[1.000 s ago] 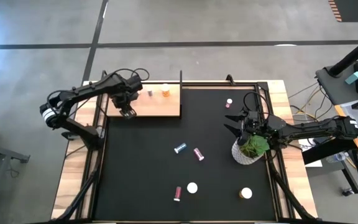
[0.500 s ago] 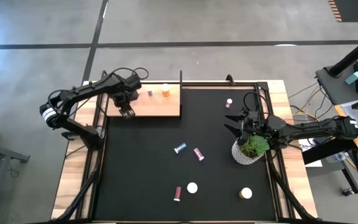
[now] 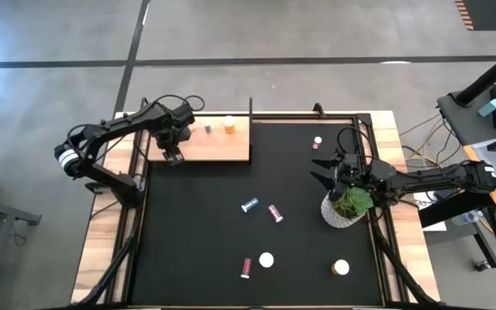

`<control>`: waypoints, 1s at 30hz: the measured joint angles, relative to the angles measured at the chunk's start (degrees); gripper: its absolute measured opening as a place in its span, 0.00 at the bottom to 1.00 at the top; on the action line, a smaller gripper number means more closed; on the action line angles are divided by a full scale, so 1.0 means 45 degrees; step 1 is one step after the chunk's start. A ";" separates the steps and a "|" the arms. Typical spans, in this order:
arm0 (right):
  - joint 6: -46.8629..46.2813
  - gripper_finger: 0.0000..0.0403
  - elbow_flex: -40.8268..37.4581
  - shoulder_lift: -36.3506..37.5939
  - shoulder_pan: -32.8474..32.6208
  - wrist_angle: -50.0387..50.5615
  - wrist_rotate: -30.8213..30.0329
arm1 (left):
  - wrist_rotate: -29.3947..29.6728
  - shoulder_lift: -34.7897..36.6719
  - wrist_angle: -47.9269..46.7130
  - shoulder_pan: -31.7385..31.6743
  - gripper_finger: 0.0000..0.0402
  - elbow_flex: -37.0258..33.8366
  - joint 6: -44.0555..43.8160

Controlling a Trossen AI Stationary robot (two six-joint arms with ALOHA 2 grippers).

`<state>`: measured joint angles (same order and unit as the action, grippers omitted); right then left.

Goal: Pick and place medicine bottles onto shelf by color
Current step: Put the white pill bottle into the shelf

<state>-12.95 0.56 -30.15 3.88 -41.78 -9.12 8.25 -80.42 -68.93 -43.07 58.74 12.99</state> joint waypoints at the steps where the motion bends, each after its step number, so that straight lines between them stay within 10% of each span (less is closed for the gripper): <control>1: 0.0000 0.56 0.0004 0.0000 -0.0001 0.0000 -0.0001 | 0.0041 0.0000 0.0031 -0.0003 0.32 -0.0005 0.0005; 30: -0.0009 0.56 0.0000 0.0000 0.0001 0.0000 -0.0001 | 0.0171 -0.0019 0.0521 -0.0015 0.41 -0.0044 0.0232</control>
<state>-12.99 0.56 -30.15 3.89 -41.78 -9.13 9.02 -80.51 -66.59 -43.13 58.54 14.04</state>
